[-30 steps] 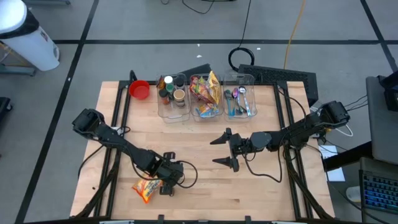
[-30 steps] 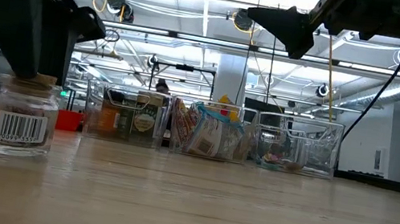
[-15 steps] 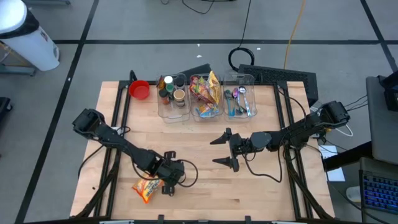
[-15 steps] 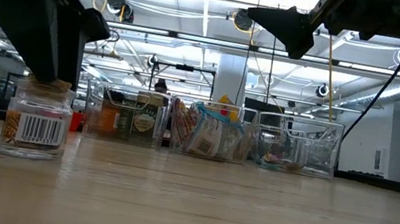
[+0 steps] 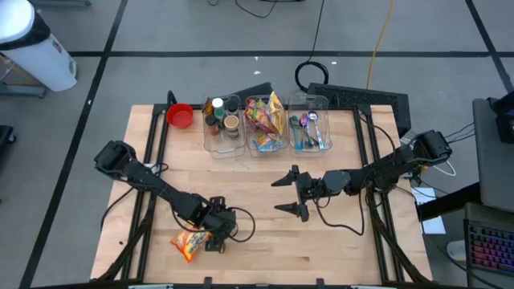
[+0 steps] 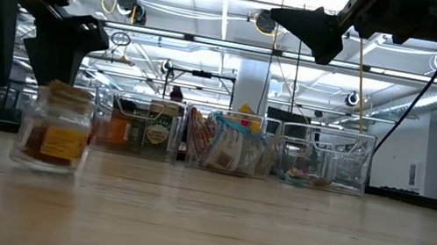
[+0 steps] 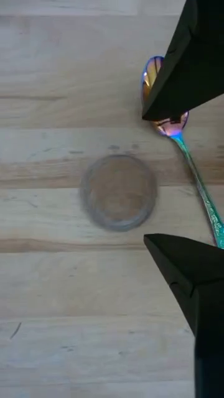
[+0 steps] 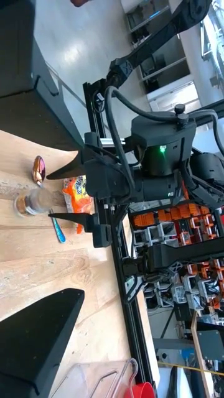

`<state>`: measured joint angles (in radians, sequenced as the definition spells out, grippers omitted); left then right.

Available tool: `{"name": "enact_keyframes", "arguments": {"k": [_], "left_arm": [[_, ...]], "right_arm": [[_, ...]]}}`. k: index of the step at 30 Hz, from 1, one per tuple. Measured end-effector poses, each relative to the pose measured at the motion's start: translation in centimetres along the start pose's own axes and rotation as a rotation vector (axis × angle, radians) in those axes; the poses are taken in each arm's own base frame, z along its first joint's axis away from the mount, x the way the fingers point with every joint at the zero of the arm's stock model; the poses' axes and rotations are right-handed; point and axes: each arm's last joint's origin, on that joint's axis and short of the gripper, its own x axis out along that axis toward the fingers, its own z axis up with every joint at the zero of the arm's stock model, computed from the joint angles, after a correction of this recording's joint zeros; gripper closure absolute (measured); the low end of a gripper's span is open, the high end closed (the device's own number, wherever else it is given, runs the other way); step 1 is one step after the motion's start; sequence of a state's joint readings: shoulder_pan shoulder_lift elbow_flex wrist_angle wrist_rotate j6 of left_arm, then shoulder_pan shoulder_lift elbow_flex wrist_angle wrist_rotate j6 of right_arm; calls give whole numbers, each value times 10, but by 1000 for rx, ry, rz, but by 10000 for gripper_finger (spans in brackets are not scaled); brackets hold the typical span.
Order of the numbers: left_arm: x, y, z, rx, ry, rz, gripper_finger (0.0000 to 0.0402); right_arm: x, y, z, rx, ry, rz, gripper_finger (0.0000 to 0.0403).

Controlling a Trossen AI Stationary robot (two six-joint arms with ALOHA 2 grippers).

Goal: Pick & Place Food Item
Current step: Put the brown seasoning bottle into the left transparent bin

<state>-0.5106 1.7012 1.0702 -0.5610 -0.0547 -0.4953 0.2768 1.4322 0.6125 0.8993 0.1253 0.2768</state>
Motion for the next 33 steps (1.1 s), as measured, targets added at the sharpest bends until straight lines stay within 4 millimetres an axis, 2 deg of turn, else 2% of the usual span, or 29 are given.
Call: {"name": "enact_keyframes", "arguments": {"k": [13, 26, 29, 33], "left_arm": [[0, 10, 7, -19, -41, 50, 80], [10, 6, 6, 9, -25, 46, 82], [10, 8, 7, 2, -32, 44, 99], [10, 9, 8, -4, -33, 45, 144]], "right_arm": [[0, 0, 0, 0, 0, 0, 27], [0, 0, 0, -1, 5, -2, 28], [0, 0, -1, -1, 8, -2, 28], [0, 0, 0, -1, 7, -2, 27]]}}
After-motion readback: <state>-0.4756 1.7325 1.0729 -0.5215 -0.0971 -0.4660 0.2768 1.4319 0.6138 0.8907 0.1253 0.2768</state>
